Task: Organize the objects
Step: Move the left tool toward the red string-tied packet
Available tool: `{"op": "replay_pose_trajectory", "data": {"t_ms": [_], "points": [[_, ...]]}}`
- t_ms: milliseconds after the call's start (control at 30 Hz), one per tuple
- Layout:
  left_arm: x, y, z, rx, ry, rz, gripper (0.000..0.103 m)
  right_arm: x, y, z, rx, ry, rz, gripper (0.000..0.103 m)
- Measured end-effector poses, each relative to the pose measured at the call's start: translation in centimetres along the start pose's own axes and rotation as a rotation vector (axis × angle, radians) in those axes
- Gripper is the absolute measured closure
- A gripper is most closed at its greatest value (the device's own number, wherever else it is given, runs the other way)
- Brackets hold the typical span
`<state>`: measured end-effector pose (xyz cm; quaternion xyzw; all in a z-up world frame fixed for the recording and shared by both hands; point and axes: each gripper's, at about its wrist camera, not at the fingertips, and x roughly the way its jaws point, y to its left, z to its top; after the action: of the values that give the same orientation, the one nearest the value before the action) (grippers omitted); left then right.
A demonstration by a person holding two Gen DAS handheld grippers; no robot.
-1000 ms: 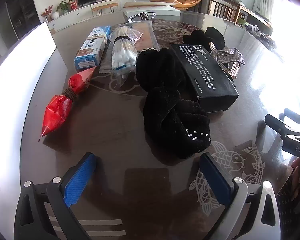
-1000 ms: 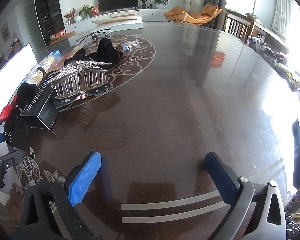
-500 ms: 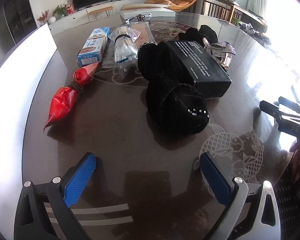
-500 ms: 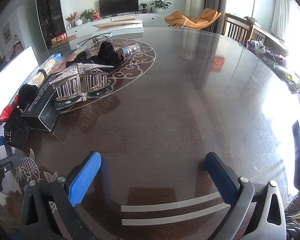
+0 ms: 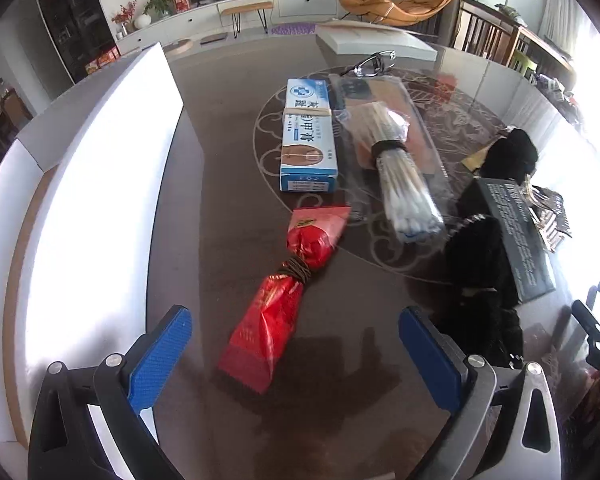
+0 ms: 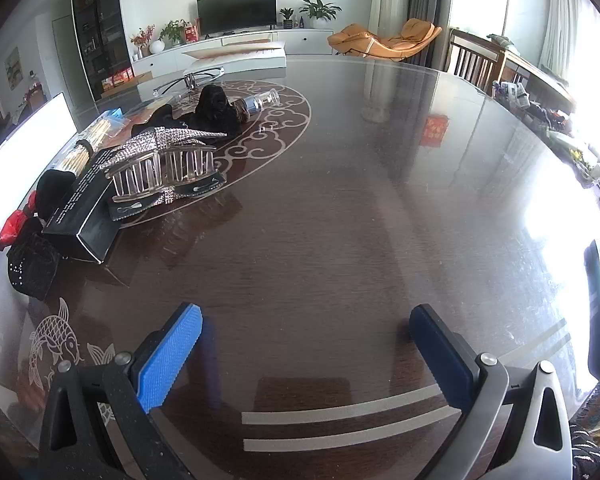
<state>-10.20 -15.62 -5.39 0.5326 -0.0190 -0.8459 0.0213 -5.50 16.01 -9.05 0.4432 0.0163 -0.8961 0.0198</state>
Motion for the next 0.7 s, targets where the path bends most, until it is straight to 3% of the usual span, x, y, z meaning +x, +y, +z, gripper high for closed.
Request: {"op": "replay_pose_trajectory", "data": {"t_ms": [200,700], "points": [[3.6,-0.4,1.2,0.011,0.034,-0.027,0.000,0.0,0.0,-0.1,-0.004,-0.002,0.003,0.000],[4.8,-0.7,3.5,0.036,0.027,-0.070,0.000,0.0,0.1,-0.1,-0.001,0.001,0.002,0.000]]}}
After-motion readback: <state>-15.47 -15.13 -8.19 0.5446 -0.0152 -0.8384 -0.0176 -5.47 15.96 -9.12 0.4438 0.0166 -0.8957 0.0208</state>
